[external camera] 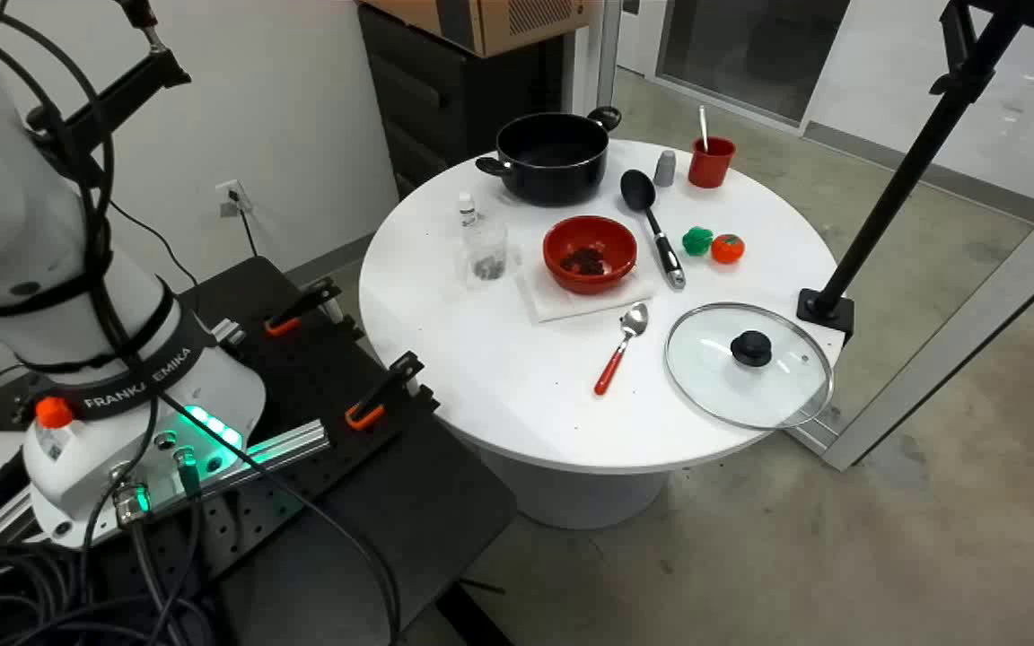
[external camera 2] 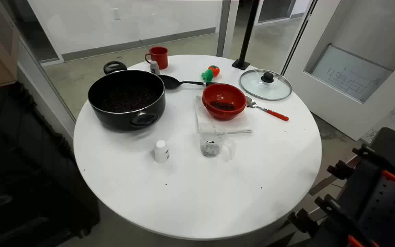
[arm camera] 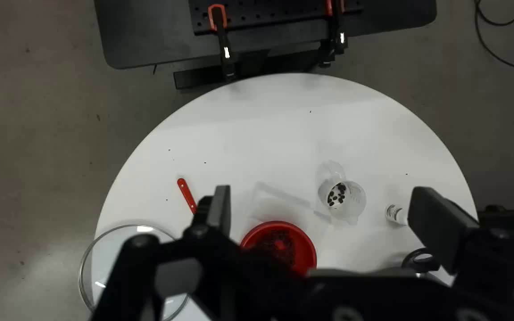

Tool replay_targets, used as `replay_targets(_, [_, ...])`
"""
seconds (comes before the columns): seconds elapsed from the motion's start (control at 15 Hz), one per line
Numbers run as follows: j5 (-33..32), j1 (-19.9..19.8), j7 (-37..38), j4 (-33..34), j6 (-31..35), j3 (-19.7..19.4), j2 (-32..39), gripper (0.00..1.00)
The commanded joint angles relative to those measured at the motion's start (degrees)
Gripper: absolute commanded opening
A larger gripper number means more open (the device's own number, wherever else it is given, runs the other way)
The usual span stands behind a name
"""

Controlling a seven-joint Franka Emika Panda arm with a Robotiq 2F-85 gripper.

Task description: Pour the beans from the jar into the red bowl

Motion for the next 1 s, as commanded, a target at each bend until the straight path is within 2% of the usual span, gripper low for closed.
replay_targets(0.0, [0.1,-0.4,-0.1,0.1,-0.1,0.3,0.1,1.00])
replay_targets(0.93, [0.2,-0.4,-0.3,-0.8,1.3,0.3,-0.4,1.00])
